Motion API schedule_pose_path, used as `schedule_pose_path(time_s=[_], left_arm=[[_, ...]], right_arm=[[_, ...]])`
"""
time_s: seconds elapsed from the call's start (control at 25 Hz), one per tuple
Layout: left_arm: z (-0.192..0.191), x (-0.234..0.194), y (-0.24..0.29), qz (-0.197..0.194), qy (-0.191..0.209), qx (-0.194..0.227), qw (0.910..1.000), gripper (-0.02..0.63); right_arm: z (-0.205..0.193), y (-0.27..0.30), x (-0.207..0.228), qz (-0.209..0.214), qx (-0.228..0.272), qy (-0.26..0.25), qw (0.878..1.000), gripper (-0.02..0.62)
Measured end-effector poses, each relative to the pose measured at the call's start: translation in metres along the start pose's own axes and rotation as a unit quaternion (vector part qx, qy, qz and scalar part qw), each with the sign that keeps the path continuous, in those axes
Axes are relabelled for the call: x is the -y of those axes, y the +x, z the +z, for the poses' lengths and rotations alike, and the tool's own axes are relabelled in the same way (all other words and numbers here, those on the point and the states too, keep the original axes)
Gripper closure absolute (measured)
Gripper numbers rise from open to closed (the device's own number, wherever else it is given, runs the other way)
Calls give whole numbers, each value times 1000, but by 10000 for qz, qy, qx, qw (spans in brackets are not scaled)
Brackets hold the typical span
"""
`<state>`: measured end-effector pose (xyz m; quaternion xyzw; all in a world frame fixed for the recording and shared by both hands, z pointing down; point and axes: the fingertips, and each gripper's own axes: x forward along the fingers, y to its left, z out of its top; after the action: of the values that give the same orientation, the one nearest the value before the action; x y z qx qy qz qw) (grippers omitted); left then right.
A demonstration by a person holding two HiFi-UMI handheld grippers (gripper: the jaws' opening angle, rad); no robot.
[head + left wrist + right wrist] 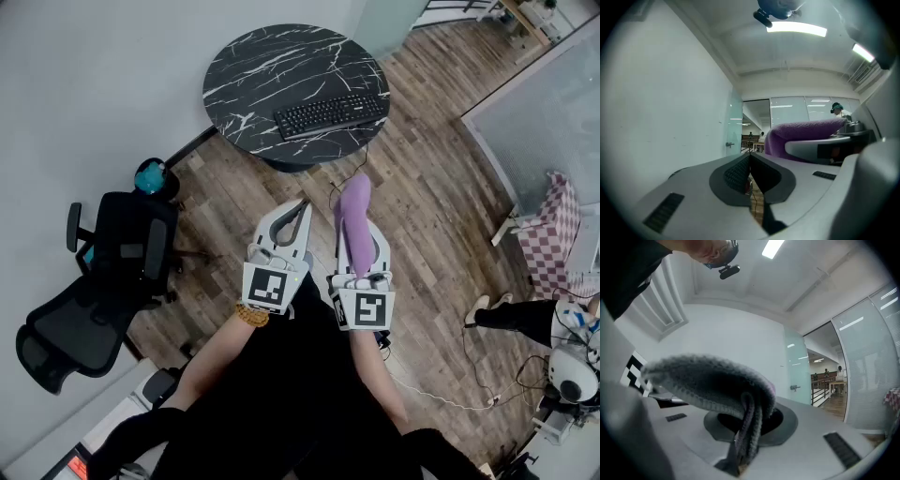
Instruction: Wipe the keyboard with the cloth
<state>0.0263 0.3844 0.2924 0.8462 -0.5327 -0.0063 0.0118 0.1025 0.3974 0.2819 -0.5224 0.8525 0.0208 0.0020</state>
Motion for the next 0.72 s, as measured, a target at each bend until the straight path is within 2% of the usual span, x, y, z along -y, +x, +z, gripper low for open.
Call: schedule_pose_path(time_s=[0.2, 0.32, 0.56, 0.72], left_arm=[[-1, -1, 35, -19, 110, 16, 9999, 592], [-5, 0, 62, -75, 255, -63, 9996, 592], [-13, 13, 104, -302, 453, -233, 9982, 592], [-19, 19, 131, -314, 483, -337, 9978, 592]], right_arm=[[-3, 23, 30, -78, 134, 12, 9999, 525], [-7, 40, 53, -95, 273, 205, 9994, 523], [-20, 68, 92, -122, 307, 414, 9986, 523], [-29, 81, 112, -114, 244, 531, 9982, 523]])
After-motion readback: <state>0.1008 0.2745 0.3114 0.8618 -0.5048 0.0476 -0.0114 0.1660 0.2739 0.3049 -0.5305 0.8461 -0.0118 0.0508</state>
